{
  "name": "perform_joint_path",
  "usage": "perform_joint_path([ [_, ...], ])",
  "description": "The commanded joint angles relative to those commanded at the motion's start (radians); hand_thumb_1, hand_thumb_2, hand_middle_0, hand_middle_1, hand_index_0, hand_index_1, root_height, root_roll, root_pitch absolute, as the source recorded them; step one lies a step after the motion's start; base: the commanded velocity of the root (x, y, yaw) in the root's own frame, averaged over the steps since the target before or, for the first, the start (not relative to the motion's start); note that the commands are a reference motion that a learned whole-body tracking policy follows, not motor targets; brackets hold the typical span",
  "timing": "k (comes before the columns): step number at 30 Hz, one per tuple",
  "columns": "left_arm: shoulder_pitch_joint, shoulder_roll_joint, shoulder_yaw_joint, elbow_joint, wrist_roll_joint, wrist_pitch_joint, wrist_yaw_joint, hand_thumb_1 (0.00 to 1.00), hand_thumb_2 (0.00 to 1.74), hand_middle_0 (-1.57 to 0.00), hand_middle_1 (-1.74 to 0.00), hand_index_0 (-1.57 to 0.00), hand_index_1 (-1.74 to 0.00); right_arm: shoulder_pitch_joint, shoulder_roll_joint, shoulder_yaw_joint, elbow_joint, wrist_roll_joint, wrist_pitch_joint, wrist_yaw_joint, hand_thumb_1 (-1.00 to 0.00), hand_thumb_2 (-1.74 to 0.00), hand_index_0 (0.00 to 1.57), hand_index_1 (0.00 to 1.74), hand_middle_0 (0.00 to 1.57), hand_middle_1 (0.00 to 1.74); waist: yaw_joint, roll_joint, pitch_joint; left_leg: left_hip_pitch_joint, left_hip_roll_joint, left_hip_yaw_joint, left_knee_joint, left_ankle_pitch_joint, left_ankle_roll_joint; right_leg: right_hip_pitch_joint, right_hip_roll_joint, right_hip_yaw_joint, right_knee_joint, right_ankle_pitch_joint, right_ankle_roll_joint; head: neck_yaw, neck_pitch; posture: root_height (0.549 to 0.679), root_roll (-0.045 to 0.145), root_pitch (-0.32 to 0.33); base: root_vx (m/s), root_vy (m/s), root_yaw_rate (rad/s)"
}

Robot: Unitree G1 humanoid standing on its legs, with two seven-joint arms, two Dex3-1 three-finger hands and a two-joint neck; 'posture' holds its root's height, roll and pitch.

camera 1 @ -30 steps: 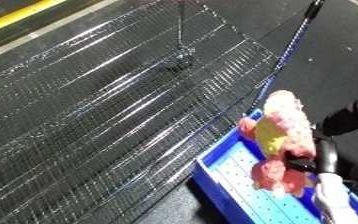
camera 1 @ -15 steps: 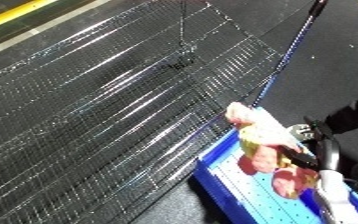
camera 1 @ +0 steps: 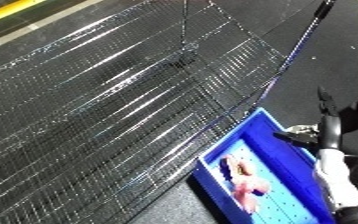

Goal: Pick up the object and place it into the box

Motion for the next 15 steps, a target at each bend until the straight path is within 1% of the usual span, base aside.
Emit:
perform_joint_path([
  [5,0.003,-0.014,0.002,-0.002,0.003,0.007,0.005,1.00,1.74,-1.57,-1.74,-1.57,-1.74,-0.012,0.034,0.044,-0.113,-0.025,-0.012,0.029,0.00,0.00,0.00,0.00,0.00,0.00,0.005,-0.002,-0.001,0.000,0.001,0.000,-0.004,0.001,0.0012,0.002,0.0037,0.000,-0.001,-0.006,-0.0005,-0.074,0.001,0.647,0.068,-0.186,0.023,0.004,0.010],
  [8,0.009,-0.020,0.007,-0.001,0.003,0.013,0.005,1.00,1.74,-1.57,-1.74,-1.57,-1.74,-0.007,0.061,0.078,-0.203,-0.031,-0.003,0.056,0.00,0.00,0.00,0.00,0.00,0.00,0.011,-0.007,-0.002,0.000,0.002,-0.002,-0.007,0.004,-0.0001,0.006,0.0053,-0.002,-0.003,-0.009,-0.0005,-0.151,0.017,0.647,0.067,-0.184,0.024,0.001,0.033],
  [9,0.011,-0.021,0.007,0.000,0.003,0.015,0.004,1.00,1.74,-1.57,-1.74,-1.57,-1.74,-0.006,0.069,0.091,-0.227,-0.031,0.001,0.066,0.00,0.00,0.00,0.00,0.00,0.00,0.015,-0.009,-0.003,0.000,0.002,-0.003,-0.009,0.006,-0.0007,0.007,0.0057,-0.003,-0.003,-0.010,-0.0004,-0.197,0.022,0.647,0.066,-0.184,0.021,0.001,0.053],
  [10,0.013,-0.021,0.007,0.000,0.004,0.017,0.003,1.00,1.74,-1.57,-1.74,-1.57,-1.74,-0.006,0.076,0.103,-0.248,-0.030,0.005,0.074,0.00,0.00,0.00,0.00,0.00,0.00,0.018,-0.012,-0.003,0.000,0.002,-0.004,-0.011,0.007,-0.0012,0.008,0.0060,-0.004,-0.004,-0.011,-0.0002,-0.197,0.022,0.647,0.066,-0.183,0.016,0.000,0.043],
  [11,0.014,-0.021,0.007,0.001,0.004,0.019,0.002,1.00,1.74,-1.57,-1.74,-1.57,-1.74,-0.006,0.082,0.115,-0.264,-0.028,0.007,0.085,0.00,0.00,0.00,0.00,0.00,0.00,0.021,-0.014,-0.003,0.000,0.002,-0.005,-0.012,0.008,-0.0018,0.008,0.0062,-0.005,-0.004,-0.011,-0.0003,-0.239,0.024,0.647,0.065,-0.183,0.008,0.004,0.056],
  [12,0.015,-0.021,0.006,0.001,0.004,0.020,0.002,1.00,1.74,-1.57,-1.74,-1.57,-1.74,-0.007,0.086,0.125,-0.275,-0.025,0.008,0.093,0.00,0.00,0.00,0.00,0.00,0.00,0.023,-0.016,-0.004,-0.001,0.002,-0.006,-0.013,0.009,-0.0022,0.009,0.0064,-0.006,-0.003,-0.012,-0.0004,-0.239,0.024,0.647,0.065,-0.183,0.005,0.004,0.046],
  [13,0.016,-0.023,0.006,0.002,0.005,0.023,0.000,1.00,1.74,-1.57,-1.74,-1.57,-1.74,-0.008,0.091,0.142,-0.289,-0.017,0.010,0.110,0.00,0.00,0.00,0.00,0.00,0.00,0.028,-0.018,-0.003,-0.002,0.002,-0.008,-0.014,0.011,-0.0029,0.009,0.0067,-0.008,-0.002,-0.013,-0.0007,-0.298,0.020,0.647,0.064,-0.183,0.004,-0.001,0.091],
  [15,0.018,-0.026,0.008,0.001,0.005,0.030,-0.003,1.00,1.74,-1.57,-1.74,-1.57,-1.74,-0.010,0.096,0.179,-0.315,0.001,0.014,0.149,0.00,0.00,0.00,0.00,0.00,0.00,0.038,-0.025,-0.001,-0.006,0.003,-0.013,-0.013,0.014,-0.0043,0.010,0.0072,-0.010,0.000,-0.016,-0.0015,-0.335,0.019,0.647,0.062,-0.185,-0.001,-0.004,0.105],
])
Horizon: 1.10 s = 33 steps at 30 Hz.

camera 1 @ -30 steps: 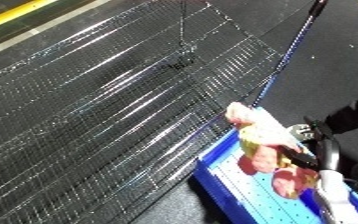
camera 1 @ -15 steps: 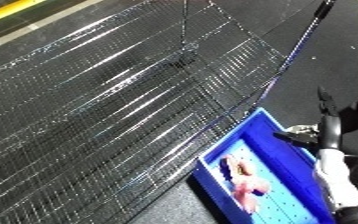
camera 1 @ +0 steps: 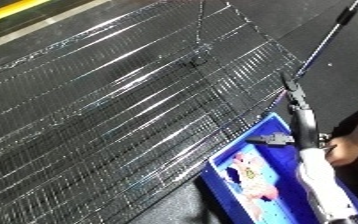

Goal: Pick up the object and place it into the box

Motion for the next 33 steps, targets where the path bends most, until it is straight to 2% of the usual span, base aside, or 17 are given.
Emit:
perform_joint_path([
  [1,0.002,-0.002,0.001,0.000,0.000,0.003,-0.001,1.00,1.74,-1.57,-1.74,-1.57,-1.74,-0.002,0.002,0.018,-0.012,0.007,0.002,0.018,0.00,0.00,0.00,0.00,0.00,0.00,0.006,-0.003,0.001,-0.002,0.000,-0.002,0.001,0.001,-0.0007,0.001,0.0001,-0.001,0.001,-0.001,-0.0005,-0.012,0.004,0.646,0.061,-0.185,-0.001,-0.011,0.103],
  [5,0.002,-0.005,0.007,-0.008,-0.005,0.007,0.002,1.00,1.74,-1.57,-1.74,-1.57,-1.74,-0.023,0.012,0.087,-0.046,0.025,0.005,0.059,0.00,0.00,0.00,0.00,0.00,0.00,0.030,-0.015,0.007,-0.014,0.000,-0.012,0.005,0.006,-0.0031,-0.002,-0.0003,-0.007,0.007,-0.003,-0.0012,-0.074,0.083,0.646,0.059,-0.186,-0.006,-0.007,0.093],
  [8,-0.009,-0.005,0.003,-0.011,-0.009,0.003,0.010,1.00,1.74,-1.57,-1.74,-1.57,-1.74,-0.048,0.019,0.142,-0.052,0.034,0.005,0.075,0.00,0.00,0.00,0.00,0.00,0.00,0.046,-0.021,0.010,-0.022,-0.001,-0.019,0.007,0.009,-0.0034,-0.005,-0.0021,-0.013,0.011,-0.002,-0.0010,-0.124,0.047,0.645,0.057,-0.186,-0.020,0.009,0.096],
  [16,-0.048,-0.005,-0.030,0.005,0.009,0.003,0.025,1.00,1.74,-1.57,-1.74,-1.57,-1.74,-0.113,0.043,0.255,-0.043,0.037,0.007,0.084,0.00,0.00,0.00,0.00,0.00,0.00,0.082,-0.031,0.004,-0.031,-0.005,-0.036,0.008,0.012,-0.0008,0.006,-0.0077,-0.032,0.016,-0.005,-0.0006,-0.291,0.037,0.645,0.053,-0.189,0.004,0.014,0.092],
  [21,-0.078,0.003,-0.042,0.009,0.021,0.001,0.034,1.00,1.74,-1.57,-1.74,-1.57,-1.74,-0.143,0.054,0.299,-0.033,0.046,0.004,0.080,0.00,0.00,0.00,0.00,0.00,0.00,0.102,-0.035,0.005,-0.034,-0.008,-0.047,0.009,0.012,0.0006,0.009,-0.0118,-0.040,0.022,-0.008,-0.0001,-0.393,0.020,0.645,0.052,-0.191,0.007,0.013,0.080],
  [33,-0.092,0.003,-0.038,0.017,0.040,0.004,0.038,1.00,1.74,-1.57,-1.74,-1.57,-1.74,-0.149,0.062,0.329,-0.032,0.042,0.001,0.083,0.00,0.00,0.00,0.00,0.00,0.00,0.124,-0.044,0.010,-0.033,-0.015,-0.058,0.005,0.009,0.0049,0.011,-0.0157,-0.049,0.021,-0.007,0.0036,-0.464,0.016,0.645,0.049,-0.187,0.005,0.019,0.019],
])
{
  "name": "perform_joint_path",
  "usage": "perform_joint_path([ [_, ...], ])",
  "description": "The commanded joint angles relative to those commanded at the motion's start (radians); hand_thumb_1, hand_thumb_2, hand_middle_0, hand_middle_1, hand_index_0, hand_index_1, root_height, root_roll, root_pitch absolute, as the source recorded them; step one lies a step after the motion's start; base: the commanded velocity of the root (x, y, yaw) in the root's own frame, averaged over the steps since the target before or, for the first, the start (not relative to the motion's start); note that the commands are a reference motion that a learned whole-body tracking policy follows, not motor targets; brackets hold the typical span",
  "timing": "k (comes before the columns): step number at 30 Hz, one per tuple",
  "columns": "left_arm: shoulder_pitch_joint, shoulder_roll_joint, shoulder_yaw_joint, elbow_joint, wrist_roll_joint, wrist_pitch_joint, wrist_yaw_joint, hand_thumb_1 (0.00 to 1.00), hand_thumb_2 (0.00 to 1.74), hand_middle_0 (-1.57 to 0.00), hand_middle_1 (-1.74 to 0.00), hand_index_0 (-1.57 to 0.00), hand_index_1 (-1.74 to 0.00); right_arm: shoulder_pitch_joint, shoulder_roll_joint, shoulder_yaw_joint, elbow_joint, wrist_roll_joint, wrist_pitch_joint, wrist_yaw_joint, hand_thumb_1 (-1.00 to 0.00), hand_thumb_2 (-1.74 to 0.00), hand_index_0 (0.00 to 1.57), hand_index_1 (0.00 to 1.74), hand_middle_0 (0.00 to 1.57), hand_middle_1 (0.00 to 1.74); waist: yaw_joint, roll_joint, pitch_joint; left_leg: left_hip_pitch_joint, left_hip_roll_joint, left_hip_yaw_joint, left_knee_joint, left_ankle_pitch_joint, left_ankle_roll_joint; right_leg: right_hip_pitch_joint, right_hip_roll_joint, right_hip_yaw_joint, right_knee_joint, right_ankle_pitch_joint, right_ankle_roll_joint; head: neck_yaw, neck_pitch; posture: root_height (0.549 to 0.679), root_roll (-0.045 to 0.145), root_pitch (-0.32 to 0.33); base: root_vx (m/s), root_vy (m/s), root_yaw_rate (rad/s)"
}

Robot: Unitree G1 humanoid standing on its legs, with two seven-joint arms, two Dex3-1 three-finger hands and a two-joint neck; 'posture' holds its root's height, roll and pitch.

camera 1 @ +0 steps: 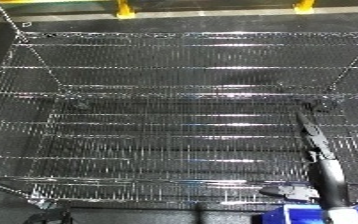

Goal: Pick up the object and place it into the box

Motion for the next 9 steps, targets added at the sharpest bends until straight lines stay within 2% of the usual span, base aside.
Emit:
perform_joint_path([
  [9,0.008,-0.005,0.008,-0.009,0.007,0.001,0.000,1.00,1.74,-1.57,-1.74,-1.57,-1.74,0.018,-0.005,-0.007,-0.014,-0.010,0.000,0.001,0.00,0.00,0.00,0.00,0.00,0.00,0.002,-0.002,0.002,0.004,-0.001,0.001,-0.001,-0.005,0.0014,-0.004,-0.0006,0.003,0.002,-0.004,0.0016,0.016,-0.001,0.645,0.050,-0.183,0.013,0.009,-0.010],
])
